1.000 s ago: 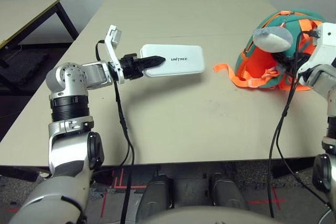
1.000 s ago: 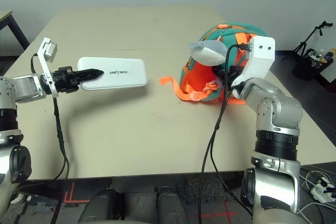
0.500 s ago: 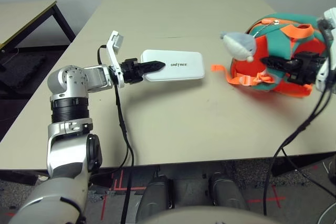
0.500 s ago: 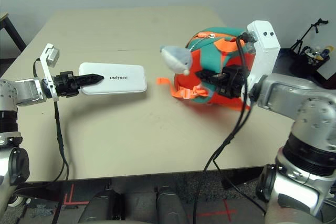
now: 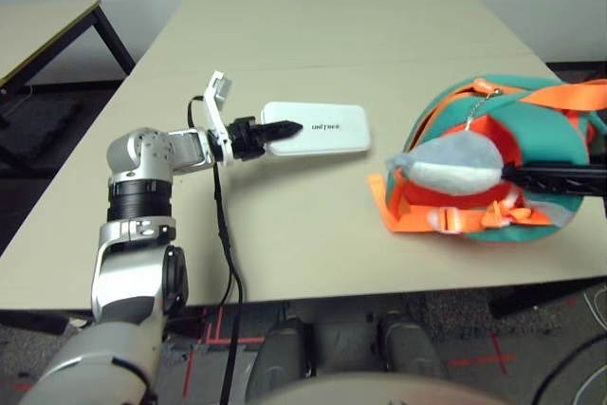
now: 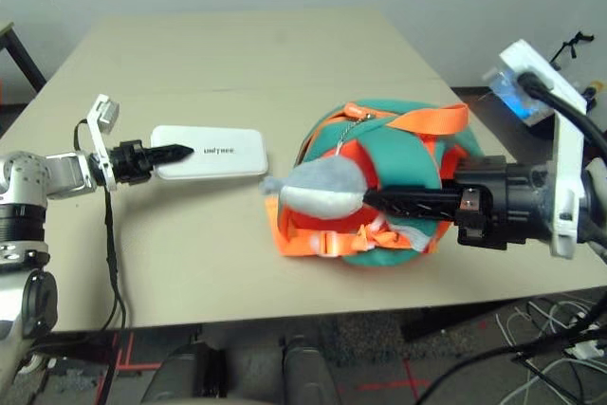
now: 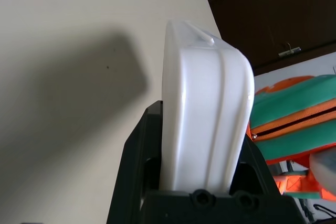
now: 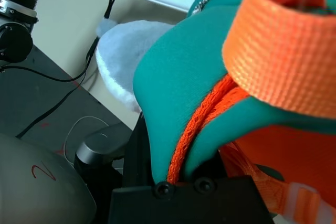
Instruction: Put the pencil case into the backpack and zip it.
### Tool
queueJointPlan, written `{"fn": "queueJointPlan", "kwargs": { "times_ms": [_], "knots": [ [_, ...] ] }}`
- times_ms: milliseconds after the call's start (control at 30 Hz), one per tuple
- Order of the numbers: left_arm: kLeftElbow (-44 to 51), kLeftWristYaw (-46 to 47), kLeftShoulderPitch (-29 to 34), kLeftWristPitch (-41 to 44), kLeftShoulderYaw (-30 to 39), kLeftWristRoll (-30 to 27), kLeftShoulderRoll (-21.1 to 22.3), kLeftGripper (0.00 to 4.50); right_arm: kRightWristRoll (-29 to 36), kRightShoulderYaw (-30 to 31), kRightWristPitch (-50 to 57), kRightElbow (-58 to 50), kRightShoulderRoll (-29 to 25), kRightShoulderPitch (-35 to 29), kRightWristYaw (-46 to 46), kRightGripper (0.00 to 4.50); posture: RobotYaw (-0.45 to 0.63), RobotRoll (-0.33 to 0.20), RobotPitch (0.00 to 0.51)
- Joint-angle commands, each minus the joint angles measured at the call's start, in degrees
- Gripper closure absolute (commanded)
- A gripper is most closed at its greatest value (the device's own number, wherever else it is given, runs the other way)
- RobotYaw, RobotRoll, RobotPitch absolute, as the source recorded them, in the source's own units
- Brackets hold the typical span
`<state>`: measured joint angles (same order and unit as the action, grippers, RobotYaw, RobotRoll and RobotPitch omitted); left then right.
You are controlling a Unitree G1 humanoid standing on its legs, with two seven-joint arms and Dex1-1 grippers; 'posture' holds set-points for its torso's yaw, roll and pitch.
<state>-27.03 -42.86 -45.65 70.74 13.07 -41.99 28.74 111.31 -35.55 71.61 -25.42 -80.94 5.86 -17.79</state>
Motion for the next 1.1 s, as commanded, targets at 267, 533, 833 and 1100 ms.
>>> {"fn": "queueJointPlan", "kwargs": {
  "times_ms": [267, 533, 833, 1100],
  "knots": [
    [5.37, -24.88, -19.83, -4.63, -16.82, 4.77, 17.11, 3.08, 1.69, -5.05, -7.35, -7.08, 3.27, -11.53, 4.03, 4.31, -0.16, 0.000, 0.074],
    [9.44, -40.17, -29.22, -9.67, -26.84, 8.44, 19.39, 3.08, 1.69, -3.44, -9.64, -7.20, 3.30, -12.01, 3.99, 4.31, -0.14, 0.000, 0.086],
    [10.06, -45.40, -28.69, -14.30, -31.74, 12.35, 14.39, 3.08, 1.69, -0.30, -10.95, -5.88, 1.95, -9.43, 3.68, 4.31, -0.14, 0.000, 0.104],
    [11.83, -46.06, -28.12, -15.18, -32.32, 12.58, 9.20, 3.08, 1.58, 2.77, -11.81, -4.91, 1.39, -6.89, 4.16, 4.31, -0.13, 0.000, 0.107]
  ]
}}
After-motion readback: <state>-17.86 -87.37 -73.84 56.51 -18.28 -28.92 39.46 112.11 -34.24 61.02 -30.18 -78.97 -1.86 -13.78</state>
